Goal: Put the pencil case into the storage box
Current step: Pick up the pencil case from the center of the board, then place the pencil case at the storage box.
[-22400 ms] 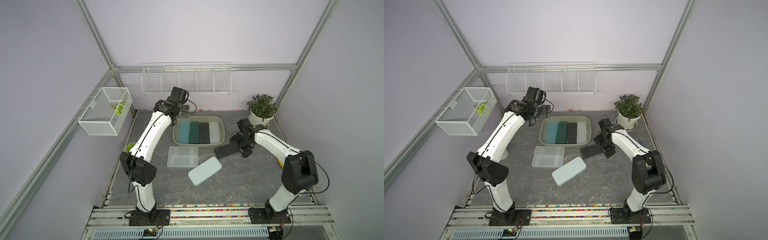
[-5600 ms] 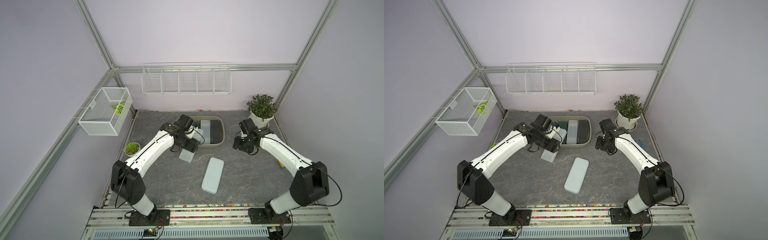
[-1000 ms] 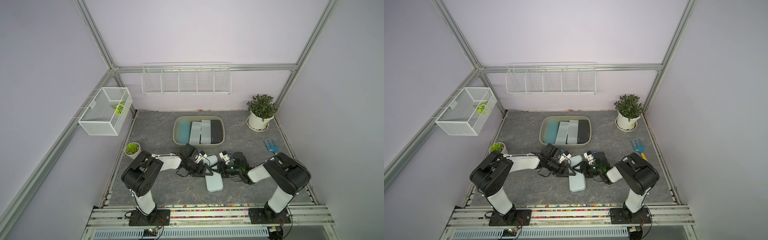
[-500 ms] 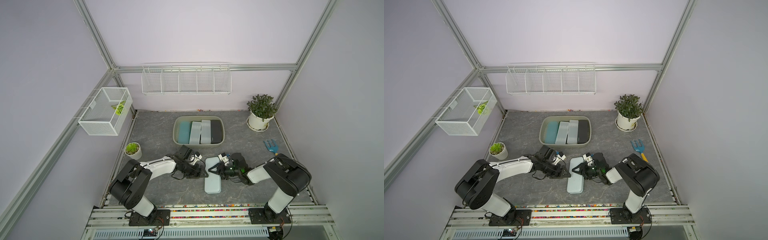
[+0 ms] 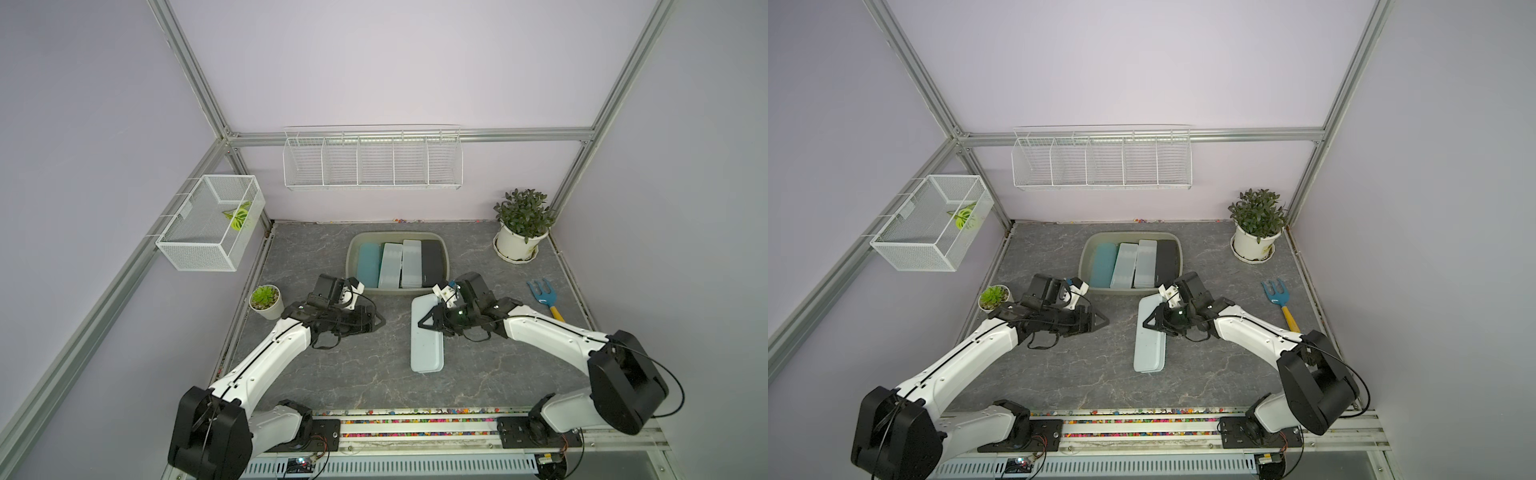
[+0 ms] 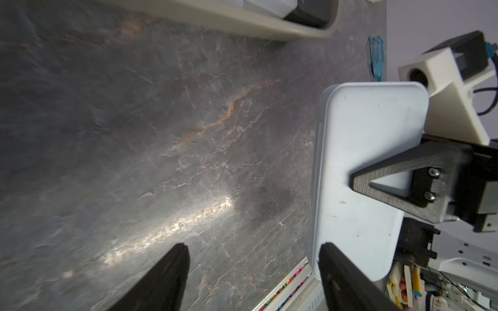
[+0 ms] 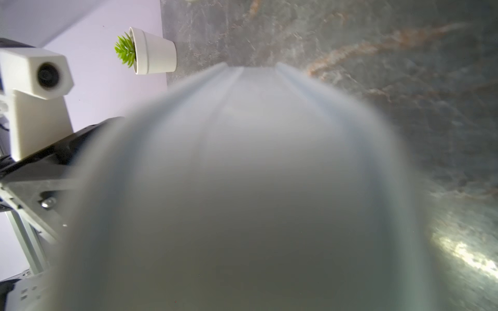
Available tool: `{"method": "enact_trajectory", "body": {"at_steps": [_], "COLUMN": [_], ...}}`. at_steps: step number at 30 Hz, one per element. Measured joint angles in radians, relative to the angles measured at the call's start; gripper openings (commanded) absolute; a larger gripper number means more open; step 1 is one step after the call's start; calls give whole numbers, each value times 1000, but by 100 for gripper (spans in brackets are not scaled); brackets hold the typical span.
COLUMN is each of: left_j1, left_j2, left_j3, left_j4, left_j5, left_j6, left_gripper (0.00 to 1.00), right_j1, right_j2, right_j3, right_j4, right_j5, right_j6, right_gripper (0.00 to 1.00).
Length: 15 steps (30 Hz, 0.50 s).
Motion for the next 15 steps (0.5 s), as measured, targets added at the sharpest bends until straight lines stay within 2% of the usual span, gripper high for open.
{"method": "enact_trajectory", "body": {"at_steps": [5, 15], "left_j1": [67, 134], "left_j2": [-89, -206], "left_j3": [47, 99], "left_j4": [-43, -121], "left_j5": [-66, -217], "left_j6": [-12, -66], "left_gripper": [82, 83], "right_j1": [0, -12], "right_j2": [149, 586], "right_j3": [282, 877], "right_j4": [-62, -159], "right_j5": [-25, -74], "right_j6": [-35, -83], "right_gripper": [18, 18]}}
